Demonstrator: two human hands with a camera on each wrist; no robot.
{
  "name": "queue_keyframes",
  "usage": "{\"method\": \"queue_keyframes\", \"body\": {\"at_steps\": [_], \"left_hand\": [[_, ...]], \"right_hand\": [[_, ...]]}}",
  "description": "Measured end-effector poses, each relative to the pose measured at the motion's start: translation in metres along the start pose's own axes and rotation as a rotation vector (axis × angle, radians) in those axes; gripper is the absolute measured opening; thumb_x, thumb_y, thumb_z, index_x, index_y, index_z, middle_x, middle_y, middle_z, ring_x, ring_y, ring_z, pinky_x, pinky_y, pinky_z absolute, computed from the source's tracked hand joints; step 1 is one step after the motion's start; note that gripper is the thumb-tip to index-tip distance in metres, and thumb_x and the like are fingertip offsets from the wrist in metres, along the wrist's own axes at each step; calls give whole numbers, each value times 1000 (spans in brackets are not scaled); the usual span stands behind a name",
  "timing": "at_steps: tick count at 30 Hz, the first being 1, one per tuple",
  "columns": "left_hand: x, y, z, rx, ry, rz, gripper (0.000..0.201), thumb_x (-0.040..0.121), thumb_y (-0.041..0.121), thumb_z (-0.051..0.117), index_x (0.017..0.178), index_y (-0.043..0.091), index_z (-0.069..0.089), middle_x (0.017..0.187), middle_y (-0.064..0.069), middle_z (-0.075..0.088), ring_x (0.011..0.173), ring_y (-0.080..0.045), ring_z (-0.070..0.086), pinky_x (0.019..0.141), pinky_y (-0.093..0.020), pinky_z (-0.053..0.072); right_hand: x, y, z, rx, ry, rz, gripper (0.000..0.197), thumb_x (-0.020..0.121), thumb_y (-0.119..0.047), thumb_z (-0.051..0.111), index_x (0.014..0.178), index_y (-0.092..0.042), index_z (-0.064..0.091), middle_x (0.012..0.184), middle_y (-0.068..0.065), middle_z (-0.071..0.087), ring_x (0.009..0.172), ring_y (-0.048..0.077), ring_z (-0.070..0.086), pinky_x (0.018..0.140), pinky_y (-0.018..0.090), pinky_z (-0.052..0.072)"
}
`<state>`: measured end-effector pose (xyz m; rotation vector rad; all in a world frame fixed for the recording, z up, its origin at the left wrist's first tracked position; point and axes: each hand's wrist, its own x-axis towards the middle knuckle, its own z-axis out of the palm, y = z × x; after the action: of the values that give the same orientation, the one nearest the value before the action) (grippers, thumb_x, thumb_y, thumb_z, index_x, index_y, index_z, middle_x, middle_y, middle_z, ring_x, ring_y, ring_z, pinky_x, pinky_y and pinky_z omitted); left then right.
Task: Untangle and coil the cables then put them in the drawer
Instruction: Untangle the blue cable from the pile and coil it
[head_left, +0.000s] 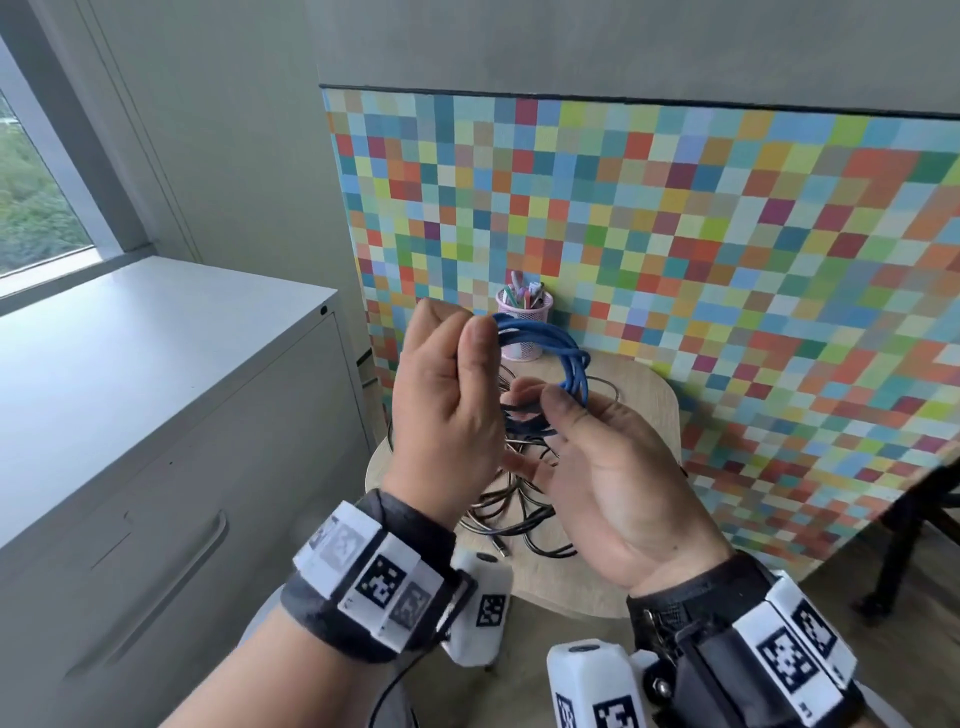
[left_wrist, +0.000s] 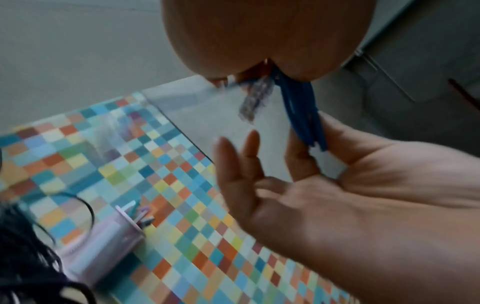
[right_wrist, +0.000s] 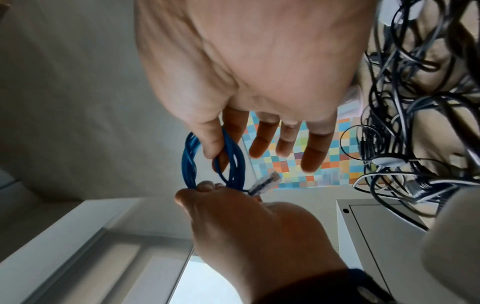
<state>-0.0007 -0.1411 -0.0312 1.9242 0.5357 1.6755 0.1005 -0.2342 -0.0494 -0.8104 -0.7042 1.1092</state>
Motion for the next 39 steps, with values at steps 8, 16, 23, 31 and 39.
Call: {"method": "queue_keyframes", "body": {"at_steps": [8, 16, 23, 31, 39], "left_hand": [[7, -18, -5, 39, -112, 10, 48, 108, 35, 34, 67, 13, 46, 72, 3, 42, 71, -23, 43, 64, -52, 41], [-2, -12, -5, 85, -105, 34, 38, 107, 36, 38, 72, 19, 39, 61, 6, 35, 55, -14, 35, 50, -39, 33], [1, -25, -10, 160, -44, 31, 43, 106, 43, 39, 73, 16, 38, 63, 12, 32, 58, -9, 33, 53, -32, 31], [2, -30, -9, 85, -19, -129, 40, 105, 46, 40, 77, 18, 46, 64, 4, 40, 60, -13, 37, 56, -39, 36], [2, -23, -3, -48, 35, -251, 43, 109, 38, 40, 74, 14, 44, 63, 12, 37, 57, -9, 34, 54, -30, 31]], "right_hand": [[-3, -6, 0, 20, -282, 64, 37, 90, -36, 73, 69, -11, 56, 120, 23, 64, 115, 38, 56, 111, 71, 34], [9, 6, -7, -329, 72, -86, 21, 83, -11, 75, 102, -18, 71, 97, 7, 69, 85, 22, 63, 66, 32, 51], [1, -8, -19, -207, 59, 33, 29, 88, -4, 67, 116, -14, 67, 69, 8, 58, 39, 13, 41, 35, 21, 33], [-3, -12, -28, -93, 56, 125, 23, 87, -14, 61, 109, -10, 66, 63, 1, 41, 40, 7, 25, 35, 18, 20], [-5, 6, -34, -330, 95, -16, 23, 92, -1, 66, 89, -18, 80, 75, 14, 69, 53, 16, 49, 42, 24, 39]]}}
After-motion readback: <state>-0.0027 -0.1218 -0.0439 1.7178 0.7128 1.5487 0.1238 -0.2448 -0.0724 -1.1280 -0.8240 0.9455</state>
